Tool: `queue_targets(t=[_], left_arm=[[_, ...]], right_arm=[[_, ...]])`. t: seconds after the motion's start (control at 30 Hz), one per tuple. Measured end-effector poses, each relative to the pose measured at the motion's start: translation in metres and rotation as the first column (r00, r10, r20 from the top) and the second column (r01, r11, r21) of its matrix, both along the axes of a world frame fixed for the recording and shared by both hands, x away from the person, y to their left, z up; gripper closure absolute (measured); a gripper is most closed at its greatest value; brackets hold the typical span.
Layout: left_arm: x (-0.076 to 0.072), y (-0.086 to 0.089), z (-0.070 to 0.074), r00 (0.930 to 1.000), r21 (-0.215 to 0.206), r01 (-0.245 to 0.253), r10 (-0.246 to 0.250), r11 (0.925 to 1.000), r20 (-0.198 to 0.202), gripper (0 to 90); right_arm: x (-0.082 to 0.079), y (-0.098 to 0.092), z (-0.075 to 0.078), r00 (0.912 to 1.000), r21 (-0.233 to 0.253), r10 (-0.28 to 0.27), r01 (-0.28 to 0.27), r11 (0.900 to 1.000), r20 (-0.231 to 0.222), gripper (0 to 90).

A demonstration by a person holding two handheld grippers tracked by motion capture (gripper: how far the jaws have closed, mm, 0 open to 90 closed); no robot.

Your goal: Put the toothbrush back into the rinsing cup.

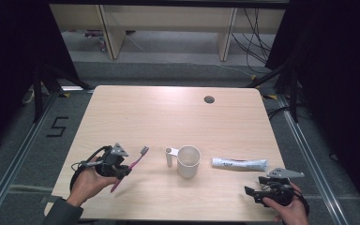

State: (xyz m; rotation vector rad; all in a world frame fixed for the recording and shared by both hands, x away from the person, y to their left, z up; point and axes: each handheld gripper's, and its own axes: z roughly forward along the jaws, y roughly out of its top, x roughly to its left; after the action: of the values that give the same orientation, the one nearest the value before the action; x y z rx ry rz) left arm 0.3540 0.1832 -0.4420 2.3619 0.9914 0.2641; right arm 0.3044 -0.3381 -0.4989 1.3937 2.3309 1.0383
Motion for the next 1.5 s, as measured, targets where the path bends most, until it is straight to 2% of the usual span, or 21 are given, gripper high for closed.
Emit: queue_targets(t=[0.17,0.27,0.53,0.57,0.6,0.63,0.7,0.73,0.77,0.83,0.87,0.9,1.07,1.13,1.27,1.3,1.33,1.37,1.4,1.47,1.5], left_arm=[[0.002,-0.004,0.001,0.9992,-0.095,-0.005,0.009,0.9955,0.038,82.7],[0.004,-0.008,-0.001,0.9975,-0.165,-0.018,0.029,0.9861,0.065,82.6],[0.009,-0.013,-0.004,0.9852,-0.279,-0.055,0.098,0.9586,0.141,82.6],[0.009,-0.014,-0.004,0.9832,-0.288,-0.060,0.106,0.9558,0.149,82.7],[0.009,-0.015,-0.004,0.9827,-0.278,-0.053,0.100,0.9591,0.156,82.7],[0.009,-0.015,-0.003,0.9801,-0.282,-0.057,0.108,0.9578,0.167,82.6],[0.009,-0.016,-0.003,0.9750,-0.305,-0.062,0.123,0.9502,0.185,82.6],[0.008,-0.016,-0.001,0.9741,-0.297,-0.061,0.122,0.9530,0.191,82.6],[0.009,-0.016,-0.001,0.9719,-0.306,-0.061,0.127,0.9499,0.198,82.7],[0.009,-0.018,-0.001,0.9652,-0.330,-0.074,0.150,0.9413,0.214,82.7],[0.010,-0.018,-0.001,0.9663,-0.326,-0.059,0.136,0.9434,0.219,82.6],[0.009,-0.020,-0.001,0.9628,-0.342,-0.068,0.151,0.9371,0.224,82.7],[0.012,-0.024,0.001,0.9574,-0.359,-0.062,0.158,0.9311,0.242,82.6],[0.015,-0.025,0.002,0.9585,-0.363,-0.053,0.149,0.9303,0.243,82.6],[0.019,-0.031,0.004,0.9508,-0.385,-0.055,0.166,0.9214,0.261,82.6],[0.020,-0.032,0.005,0.9493,-0.382,-0.050,0.163,0.9226,0.269,82.6],[0.020,-0.034,0.006,0.9463,-0.393,-0.048,0.168,0.9184,0.276,82.6],[0.021,-0.036,0.007,0.9454,-0.399,-0.046,0.169,0.9159,0.279,82.6],[0.021,-0.038,0.008,0.9441,-0.401,-0.041,0.167,0.9150,0.284,82.6],[0.022,-0.041,0.010,0.9405,-0.408,-0.034,0.167,0.9122,0.296,82.6],[0.022,-0.042,0.011,0.9385,-0.411,-0.032,0.169,0.9109,0.301,82.6]], right_arm=[[0.000,0.000,0.000,1.0000,0.000,-0.007,0.007,1.000,-0.004,23.6],[-0.001,0.000,0.000,1.0000,0.000,-0.005,0.005,1.000,-0.002,23.6],[0.000,0.000,0.000,1.0000,0.004,-0.008,0.008,1.000,-0.004,23.5],[0.000,0.000,0.000,0.9999,0.004,-0.010,0.010,1.000,-0.005,23.6],[0.000,0.000,0.000,1.0000,-0.001,-0.001,0.001,1.000,0.002,23.6],[0.000,0.000,0.000,1.0000,0.001,-0.001,0.001,1.000,0.000,23.6],[0.000,0.000,-0.001,1.0000,0.008,0.003,-0.003,1.000,-0.003,23.6],[0.000,0.001,0.000,1.0000,0.013,-0.003,0.003,1.000,-0.009,23.6],[0.001,0.000,-0.001,0.9999,-0.001,0.007,-0.007,1.000,0.012,23.6],[0.001,0.000,-0.001,0.9999,-0.002,0.005,-0.005,1.000,0.012,23.6],[0.001,0.000,-0.001,0.9999,-0.001,0.005,-0.005,1.000,0.012,23.6],[0.001,0.000,-0.001,0.9999,-0.001,0.005,-0.005,1.000,0.011,23.5],[0.001,0.000,-0.002,0.9998,-0.005,0.002,-0.002,1.000,0.017,23.6],[0.001,0.000,0.000,0.9999,0.000,0.006,-0.006,1.000,0.012,23.5],[0.001,0.000,-0.001,0.9998,-0.003,0.007,-0.006,1.000,0.018,23.6],[0.001,0.000,-0.001,0.9999,0.000,0.006,-0.006,1.000,0.013,23.6],[0.001,0.000,-0.001,0.9999,0.000,0.006,-0.006,1.000,0.013,23.6],[0.000,0.002,-0.001,0.9998,0.019,-0.016,0.016,1.000,-0.015,23.5],[0.000,0.002,-0.001,0.9998,0.019,-0.016,0.016,1.000,-0.015,23.5],[0.001,0.000,-0.001,0.9998,-0.001,0.010,-0.009,1.000,0.019,23.6],[0.001,0.000,-0.001,0.9999,0.000,0.007,-0.007,1.000,0.013,23.6]])
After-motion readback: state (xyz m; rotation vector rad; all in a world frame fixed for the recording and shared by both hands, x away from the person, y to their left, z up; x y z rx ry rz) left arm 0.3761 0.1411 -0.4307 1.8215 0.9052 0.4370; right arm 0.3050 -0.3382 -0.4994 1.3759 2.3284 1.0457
